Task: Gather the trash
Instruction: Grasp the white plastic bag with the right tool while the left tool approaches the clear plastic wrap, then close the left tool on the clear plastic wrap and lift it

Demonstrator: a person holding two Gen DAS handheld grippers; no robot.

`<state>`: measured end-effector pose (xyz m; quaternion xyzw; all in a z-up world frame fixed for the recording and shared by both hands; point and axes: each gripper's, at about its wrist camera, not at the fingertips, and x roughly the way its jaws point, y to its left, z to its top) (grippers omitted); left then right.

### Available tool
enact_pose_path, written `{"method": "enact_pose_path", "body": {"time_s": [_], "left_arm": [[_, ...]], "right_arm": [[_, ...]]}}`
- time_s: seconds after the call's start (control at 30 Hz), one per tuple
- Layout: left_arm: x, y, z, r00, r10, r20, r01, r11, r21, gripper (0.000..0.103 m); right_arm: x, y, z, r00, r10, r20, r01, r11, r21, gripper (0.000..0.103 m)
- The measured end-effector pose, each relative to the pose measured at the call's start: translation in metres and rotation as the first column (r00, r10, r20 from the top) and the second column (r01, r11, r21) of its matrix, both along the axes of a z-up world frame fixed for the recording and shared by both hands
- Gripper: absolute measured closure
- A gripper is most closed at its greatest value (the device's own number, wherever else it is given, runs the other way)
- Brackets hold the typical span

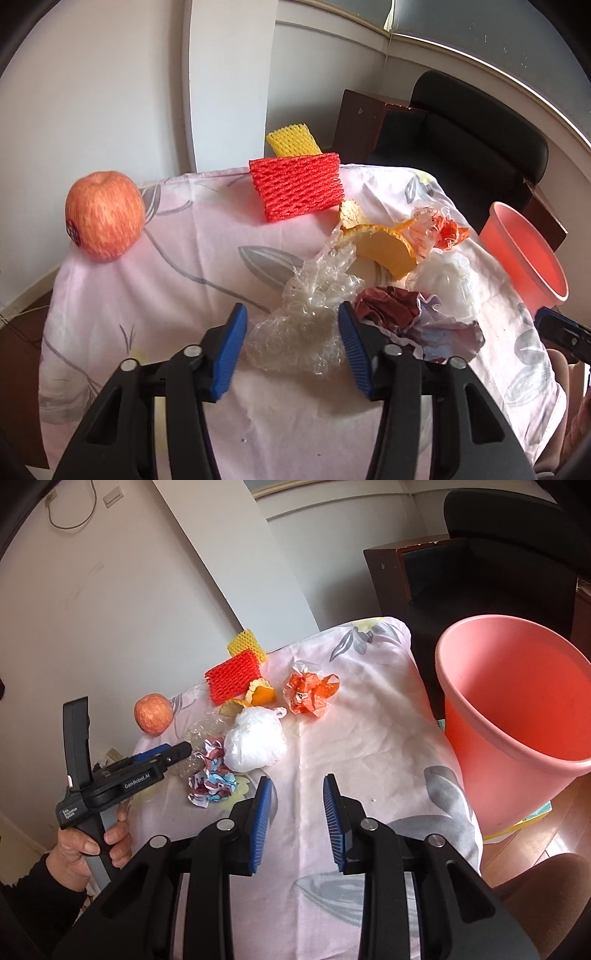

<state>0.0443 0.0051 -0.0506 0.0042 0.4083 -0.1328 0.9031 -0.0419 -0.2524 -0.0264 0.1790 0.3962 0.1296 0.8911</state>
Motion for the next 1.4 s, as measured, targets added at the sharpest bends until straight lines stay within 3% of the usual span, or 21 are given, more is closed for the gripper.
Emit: {"method": "enact_pose_path", "body": {"time_s": [0.07,0.13,0.17,0.23,0.6,1.0,1.03,1.07,1.17,1.4], "left_arm": [[-0.005,0.003,0.0,1.0,-0.011,0.005,0.011,1.0,-0.007,0.062],[-0.011,0.004,0.002,1.0,-0.022,0.022,0.023,1.0,-0.011,0.077],[-0.014,0.005,0.005,0.999,-0.021,0.032,0.021,1.0,-0.009,0.077],[-0.02,0.009,0.01,0.999,-0.017,0.049,0.018,1.0,-0.023,0.081],[-0.034,0.043,0.018,0.998,0.059,0.032,-0.053,0.987,-0.151,0.081],[-0.038,0.044,0.016,0.998,0.053,0.019,-0.049,0.984,-0.17,0.081],[-0.039,0.043,0.017,0.998,0.052,0.02,-0.047,0.984,-0.17,0.081],[-0.039,0.043,0.017,0.999,0.05,0.02,-0.046,0.984,-0.17,0.081],[-0.041,0.04,0.019,0.999,0.044,0.024,-0.039,0.985,-0.168,0.081],[-0.044,0.035,0.026,0.999,0.035,0.036,-0.029,0.986,-0.165,0.081]], "right_arm": [[0.007,0.006,0.002,1.0,0.012,-0.003,-0.012,1.0,0.003,0.073],[0.015,0.014,0.001,1.0,0.025,-0.01,-0.025,1.0,0.013,0.068],[0.019,0.017,0.001,0.999,0.031,-0.014,-0.031,0.999,0.022,0.063],[0.026,0.024,-0.001,0.999,0.042,-0.023,-0.042,0.998,0.037,0.062],[0.057,0.048,-0.009,0.997,0.025,-0.076,-0.021,0.999,0.05,0.062],[0.056,0.053,-0.027,0.993,0.025,-0.114,-0.03,0.999,-0.043,0.062],[0.054,0.052,-0.028,0.993,0.031,-0.112,-0.036,0.999,-0.039,0.063],[0.053,0.051,-0.028,0.993,0.036,-0.109,-0.04,0.998,-0.037,0.072],[0.05,0.049,-0.029,0.993,0.049,-0.108,-0.053,0.998,-0.032,0.084],[0.038,0.04,-0.021,0.996,0.051,-0.069,-0.052,0.998,-0.019,0.089]]}}
